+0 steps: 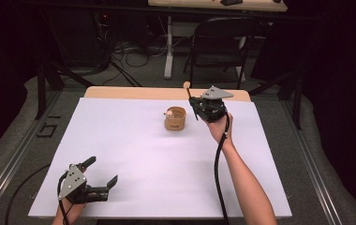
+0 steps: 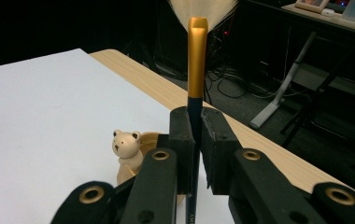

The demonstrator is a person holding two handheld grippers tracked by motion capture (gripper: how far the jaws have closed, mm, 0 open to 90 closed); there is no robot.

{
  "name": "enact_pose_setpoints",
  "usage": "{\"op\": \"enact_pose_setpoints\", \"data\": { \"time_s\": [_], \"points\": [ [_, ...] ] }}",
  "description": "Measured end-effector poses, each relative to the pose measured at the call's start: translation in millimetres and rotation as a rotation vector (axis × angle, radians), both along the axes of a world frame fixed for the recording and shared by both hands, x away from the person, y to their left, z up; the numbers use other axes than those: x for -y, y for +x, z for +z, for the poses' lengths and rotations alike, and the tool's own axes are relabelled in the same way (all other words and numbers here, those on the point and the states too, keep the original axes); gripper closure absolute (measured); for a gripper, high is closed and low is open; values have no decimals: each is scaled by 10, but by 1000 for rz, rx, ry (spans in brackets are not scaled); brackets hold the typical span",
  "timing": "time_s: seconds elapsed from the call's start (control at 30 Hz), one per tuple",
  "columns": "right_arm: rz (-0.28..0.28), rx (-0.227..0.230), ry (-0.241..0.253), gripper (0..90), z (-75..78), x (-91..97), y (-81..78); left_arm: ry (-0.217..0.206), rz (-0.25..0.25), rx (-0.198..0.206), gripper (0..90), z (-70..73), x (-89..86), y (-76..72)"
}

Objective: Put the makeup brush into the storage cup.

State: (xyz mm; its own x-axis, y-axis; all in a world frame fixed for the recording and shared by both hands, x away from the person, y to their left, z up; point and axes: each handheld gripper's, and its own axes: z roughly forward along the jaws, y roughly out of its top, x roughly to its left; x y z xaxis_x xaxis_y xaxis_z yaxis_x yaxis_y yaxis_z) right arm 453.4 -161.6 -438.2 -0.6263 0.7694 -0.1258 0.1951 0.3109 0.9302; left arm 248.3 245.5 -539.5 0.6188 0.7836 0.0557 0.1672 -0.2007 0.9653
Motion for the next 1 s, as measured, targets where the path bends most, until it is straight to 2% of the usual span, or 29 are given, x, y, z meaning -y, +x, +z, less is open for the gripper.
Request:
{"op": "enact_pose_setpoints", "data": {
  "time_s": [0.43,1.0],
  "points": [
    [4,14,4,836,57,-83,82,2,0,-1,0,0,-1,0],
    [12,26,7,836,8,-192,126,6,-1,-1,0,0,-1,1]
  ]
}}
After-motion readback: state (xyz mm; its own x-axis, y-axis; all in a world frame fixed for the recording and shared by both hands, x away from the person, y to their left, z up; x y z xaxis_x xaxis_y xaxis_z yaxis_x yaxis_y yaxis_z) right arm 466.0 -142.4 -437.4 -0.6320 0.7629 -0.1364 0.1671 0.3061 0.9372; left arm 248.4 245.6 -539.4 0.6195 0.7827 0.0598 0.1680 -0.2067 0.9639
